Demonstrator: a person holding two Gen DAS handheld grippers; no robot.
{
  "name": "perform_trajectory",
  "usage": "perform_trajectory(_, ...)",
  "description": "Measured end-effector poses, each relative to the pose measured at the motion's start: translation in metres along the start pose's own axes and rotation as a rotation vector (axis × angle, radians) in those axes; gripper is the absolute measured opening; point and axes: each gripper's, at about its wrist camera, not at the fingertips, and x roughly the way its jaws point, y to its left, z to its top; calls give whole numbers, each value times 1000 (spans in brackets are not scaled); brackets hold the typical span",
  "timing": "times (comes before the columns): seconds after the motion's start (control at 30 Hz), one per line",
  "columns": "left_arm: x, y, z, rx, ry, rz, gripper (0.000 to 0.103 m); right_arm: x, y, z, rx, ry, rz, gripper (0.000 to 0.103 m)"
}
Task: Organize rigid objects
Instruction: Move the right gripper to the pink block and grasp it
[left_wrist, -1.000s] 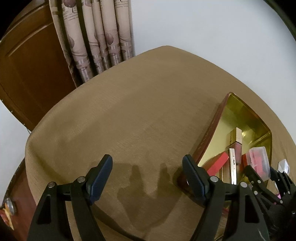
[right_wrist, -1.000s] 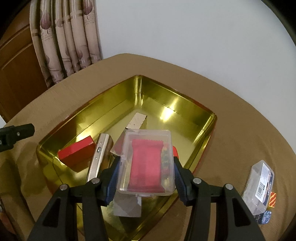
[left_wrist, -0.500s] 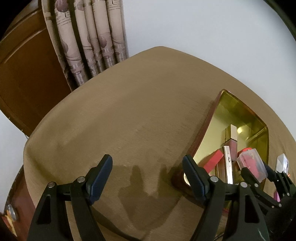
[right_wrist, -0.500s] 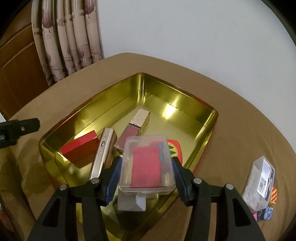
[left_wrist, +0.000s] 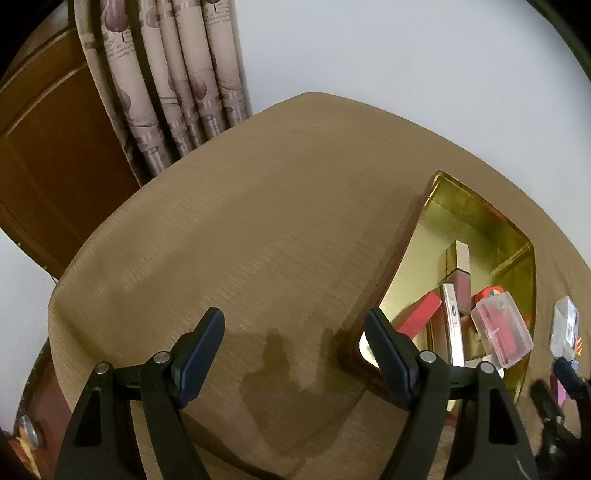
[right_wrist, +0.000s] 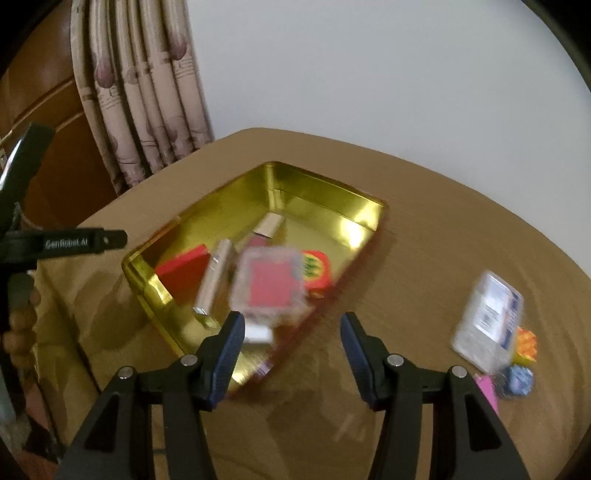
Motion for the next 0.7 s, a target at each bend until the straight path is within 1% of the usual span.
perform_trajectory(0.23, -1, -6, -3, 23, -4, 7, 76, -23, -62, -39, 48, 28, -103, 55)
perform_trajectory(0.4, -1, -9, -5, 35, 4, 9, 76, -31, -105, -66, 96, 49, -150, 55)
perform_trajectory(0.57, -1, -13, -7, 56, -2, 21, 76, -24, -125, -79, 107, 64, -143, 55)
perform_trajectory(0.7, -1, -15, -9, 59, 1, 27, 77, -11, -130, -82, 108, 74, -131, 55)
